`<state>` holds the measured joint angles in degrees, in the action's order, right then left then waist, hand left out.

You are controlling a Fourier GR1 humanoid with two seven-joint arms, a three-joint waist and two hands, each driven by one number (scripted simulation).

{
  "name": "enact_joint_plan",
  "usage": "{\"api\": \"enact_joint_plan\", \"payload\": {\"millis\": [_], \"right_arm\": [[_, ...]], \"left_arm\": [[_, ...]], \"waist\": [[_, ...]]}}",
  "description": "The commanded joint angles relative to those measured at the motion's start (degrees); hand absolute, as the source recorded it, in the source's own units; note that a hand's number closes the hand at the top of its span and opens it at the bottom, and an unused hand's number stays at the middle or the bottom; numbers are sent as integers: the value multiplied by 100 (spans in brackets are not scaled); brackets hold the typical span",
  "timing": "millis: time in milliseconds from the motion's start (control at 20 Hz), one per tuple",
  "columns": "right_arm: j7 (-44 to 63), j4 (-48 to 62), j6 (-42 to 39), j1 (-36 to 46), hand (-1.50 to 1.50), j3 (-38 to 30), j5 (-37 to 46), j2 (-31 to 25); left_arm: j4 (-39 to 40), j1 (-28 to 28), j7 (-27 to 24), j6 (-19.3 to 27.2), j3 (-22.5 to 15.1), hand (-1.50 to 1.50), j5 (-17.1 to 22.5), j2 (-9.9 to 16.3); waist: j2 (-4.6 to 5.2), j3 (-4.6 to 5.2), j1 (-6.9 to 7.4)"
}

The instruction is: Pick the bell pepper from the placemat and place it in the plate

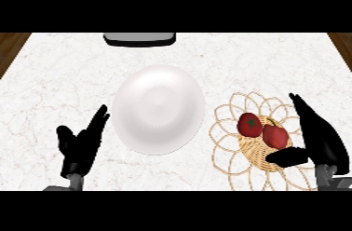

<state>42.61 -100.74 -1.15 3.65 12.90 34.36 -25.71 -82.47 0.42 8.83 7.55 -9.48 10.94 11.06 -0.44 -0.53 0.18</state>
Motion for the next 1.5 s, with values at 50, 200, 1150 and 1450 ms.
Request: {"api": "enact_joint_plan", "payload": {"millis": [50, 200, 1150, 1450], "right_arm": [[-312, 712, -115, 285, -150, -67, 191, 274], [-318, 634, -684, 208, 150, -16, 49, 10], [-421, -224, 685, 589, 150, 2226, 2535, 2086], [486, -7, 1172, 1405, 150, 3572, 3214, 2549]], "left_arm": [[-53, 41, 317, 77, -51, 0, -85, -210], [165, 113, 67, -10, -39, 0, -137, -232], [-5, 101, 336, -307, 50, 0, -225, -236], [-89, -98, 523, -328, -50, 0, -252, -275]], "waist": [[47, 52, 5], [48, 54, -6], [3, 91, 308], [-66, 98, 510]]}}
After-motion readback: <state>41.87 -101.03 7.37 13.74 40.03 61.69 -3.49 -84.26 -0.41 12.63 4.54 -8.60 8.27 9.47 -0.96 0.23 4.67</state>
